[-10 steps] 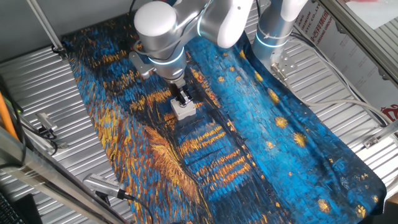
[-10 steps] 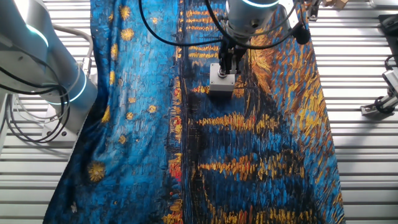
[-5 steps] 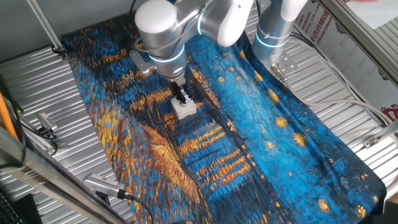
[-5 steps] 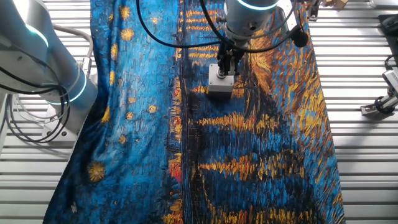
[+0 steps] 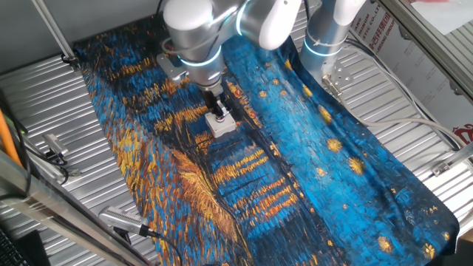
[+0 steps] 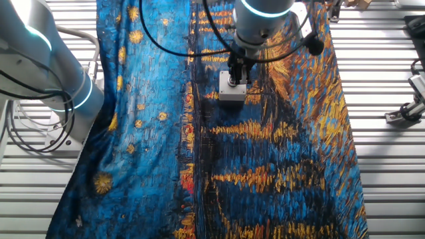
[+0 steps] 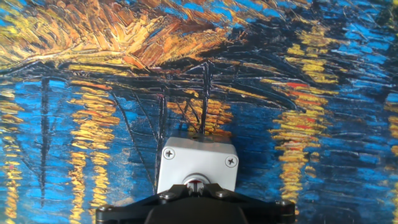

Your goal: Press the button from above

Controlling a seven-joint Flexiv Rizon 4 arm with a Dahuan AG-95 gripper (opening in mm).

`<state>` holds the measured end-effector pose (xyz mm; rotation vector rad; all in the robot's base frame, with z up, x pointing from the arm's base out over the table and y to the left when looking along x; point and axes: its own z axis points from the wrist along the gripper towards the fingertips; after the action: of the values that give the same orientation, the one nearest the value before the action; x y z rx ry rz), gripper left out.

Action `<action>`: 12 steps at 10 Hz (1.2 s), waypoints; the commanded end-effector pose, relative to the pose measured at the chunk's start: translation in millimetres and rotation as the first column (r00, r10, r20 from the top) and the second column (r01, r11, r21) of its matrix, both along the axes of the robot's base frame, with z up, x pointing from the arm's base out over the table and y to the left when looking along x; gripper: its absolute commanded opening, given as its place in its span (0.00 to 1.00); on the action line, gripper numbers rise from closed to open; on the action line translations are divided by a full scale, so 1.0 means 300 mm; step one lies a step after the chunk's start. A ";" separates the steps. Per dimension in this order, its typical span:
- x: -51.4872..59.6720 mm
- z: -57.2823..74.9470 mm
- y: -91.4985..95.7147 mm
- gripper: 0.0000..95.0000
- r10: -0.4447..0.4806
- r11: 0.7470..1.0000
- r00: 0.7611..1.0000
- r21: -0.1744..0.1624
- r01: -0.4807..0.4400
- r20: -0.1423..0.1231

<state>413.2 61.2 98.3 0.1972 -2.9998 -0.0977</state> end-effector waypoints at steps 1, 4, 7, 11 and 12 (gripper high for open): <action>-0.004 0.007 -0.006 0.00 0.000 1.000 1.000 0.011 0.000 0.016; -0.009 0.013 -0.010 0.00 0.007 1.000 1.000 0.013 -0.007 0.024; -0.024 0.052 -0.028 0.00 0.031 0.999 0.999 0.012 -0.031 0.015; -0.047 0.218 -0.041 0.00 0.041 0.995 0.999 0.094 -0.039 -0.019; -0.053 0.268 -0.037 0.00 0.036 0.992 0.999 0.126 -0.030 -0.040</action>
<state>399.0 48.2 166.2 0.2621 -2.9734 -0.2347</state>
